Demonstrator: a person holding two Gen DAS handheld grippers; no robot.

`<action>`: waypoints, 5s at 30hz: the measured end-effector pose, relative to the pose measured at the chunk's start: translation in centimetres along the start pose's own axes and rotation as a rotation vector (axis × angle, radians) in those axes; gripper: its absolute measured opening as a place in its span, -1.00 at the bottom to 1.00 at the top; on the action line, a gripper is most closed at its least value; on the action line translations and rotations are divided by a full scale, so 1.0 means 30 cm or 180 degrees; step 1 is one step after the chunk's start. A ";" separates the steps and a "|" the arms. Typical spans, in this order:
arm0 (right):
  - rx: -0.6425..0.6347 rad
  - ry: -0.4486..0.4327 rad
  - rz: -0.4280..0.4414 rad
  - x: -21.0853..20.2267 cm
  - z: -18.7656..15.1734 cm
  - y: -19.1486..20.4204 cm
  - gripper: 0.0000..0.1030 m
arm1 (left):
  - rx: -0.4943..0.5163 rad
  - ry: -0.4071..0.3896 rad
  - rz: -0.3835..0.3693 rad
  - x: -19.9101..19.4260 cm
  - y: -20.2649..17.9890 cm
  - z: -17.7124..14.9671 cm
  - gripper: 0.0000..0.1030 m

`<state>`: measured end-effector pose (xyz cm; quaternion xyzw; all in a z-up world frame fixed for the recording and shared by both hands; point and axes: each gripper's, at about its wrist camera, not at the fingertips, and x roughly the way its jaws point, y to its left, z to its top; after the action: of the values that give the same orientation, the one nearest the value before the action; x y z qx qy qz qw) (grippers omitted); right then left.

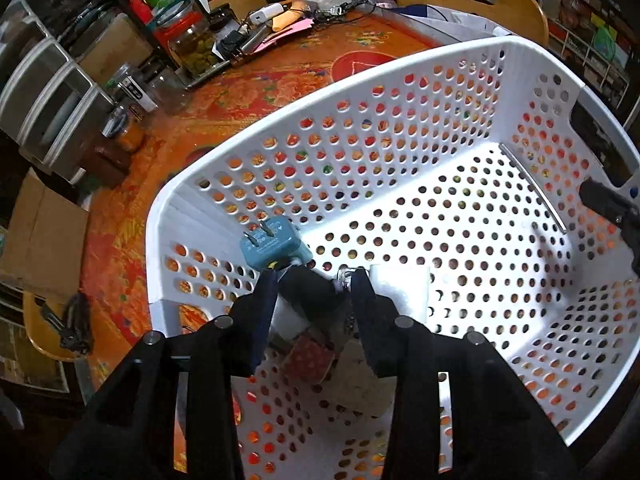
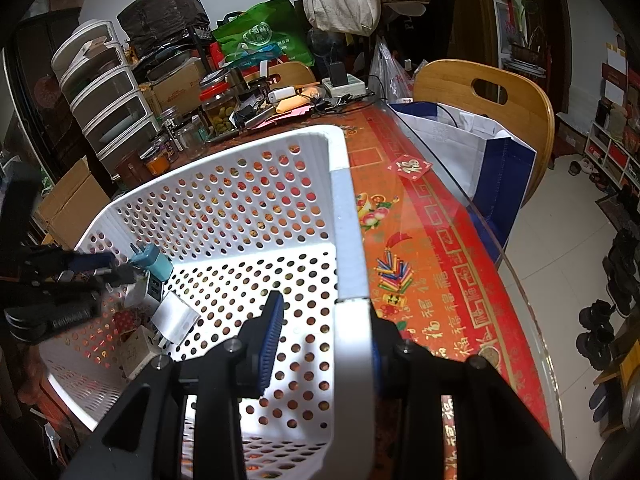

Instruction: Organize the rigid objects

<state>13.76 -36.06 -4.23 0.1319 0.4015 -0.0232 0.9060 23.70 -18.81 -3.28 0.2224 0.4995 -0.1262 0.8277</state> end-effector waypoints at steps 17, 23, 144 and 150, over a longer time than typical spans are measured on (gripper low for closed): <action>-0.0023 0.0023 -0.0020 -0.002 0.001 0.000 -0.24 | -0.0004 -0.0627 0.0262 -0.153 -0.007 -0.080 1.00; -0.0068 0.0058 -0.0051 -0.003 -0.002 0.004 0.49 | -0.0139 -0.0853 0.0264 -0.219 0.004 -0.124 1.00; -0.0706 -0.0835 -0.0036 -0.682 -0.465 0.496 1.00 | -0.1091 -0.1820 -0.0047 -0.761 0.070 -0.886 1.00; -0.0701 -0.0836 -0.0037 -0.680 -0.464 0.497 1.00 | -0.1085 -0.1825 -0.0045 -0.759 0.066 -0.884 1.00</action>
<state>-7.87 -19.40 5.07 0.0253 0.2806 -0.0013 0.9595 -6.57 -4.27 6.63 0.0327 0.2617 -0.1040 0.9590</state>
